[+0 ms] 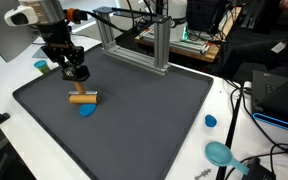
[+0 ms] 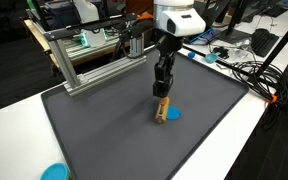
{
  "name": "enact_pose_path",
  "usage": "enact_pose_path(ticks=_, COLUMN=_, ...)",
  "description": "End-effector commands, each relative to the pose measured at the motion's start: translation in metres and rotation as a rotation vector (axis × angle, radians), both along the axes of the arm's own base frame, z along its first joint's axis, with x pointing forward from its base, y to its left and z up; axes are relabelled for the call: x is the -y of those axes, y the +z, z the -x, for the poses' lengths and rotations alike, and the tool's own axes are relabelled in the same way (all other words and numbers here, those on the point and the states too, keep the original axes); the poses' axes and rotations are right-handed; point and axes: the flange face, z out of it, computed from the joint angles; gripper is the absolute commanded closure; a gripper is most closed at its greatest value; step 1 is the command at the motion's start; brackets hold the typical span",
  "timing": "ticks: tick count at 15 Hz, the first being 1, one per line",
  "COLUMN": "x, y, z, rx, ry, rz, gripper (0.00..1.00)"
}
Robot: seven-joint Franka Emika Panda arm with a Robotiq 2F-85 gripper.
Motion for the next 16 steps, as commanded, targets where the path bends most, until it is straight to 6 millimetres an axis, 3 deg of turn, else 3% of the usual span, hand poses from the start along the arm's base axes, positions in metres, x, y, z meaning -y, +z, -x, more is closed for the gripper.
enact_pose_path(ticks=1, x=0.008, y=0.004, z=0.018, rx=-0.108, ry=-0.034, rz=0.041, gripper=0.78)
enact_pose_path(ticks=4, x=0.012, y=0.007, z=0.02, rx=-0.078, ry=-0.04, rz=0.034, gripper=0.78)
enact_pose_path(ticks=9, x=0.005, y=0.04, z=0.02, rx=0.148, ry=-0.031, rz=0.026, gripper=0.78)
enact_pose_path(ticks=16, x=-0.014, y=0.018, z=0.005, rx=0.202, ry=-0.035, rz=-0.042, gripper=0.78)
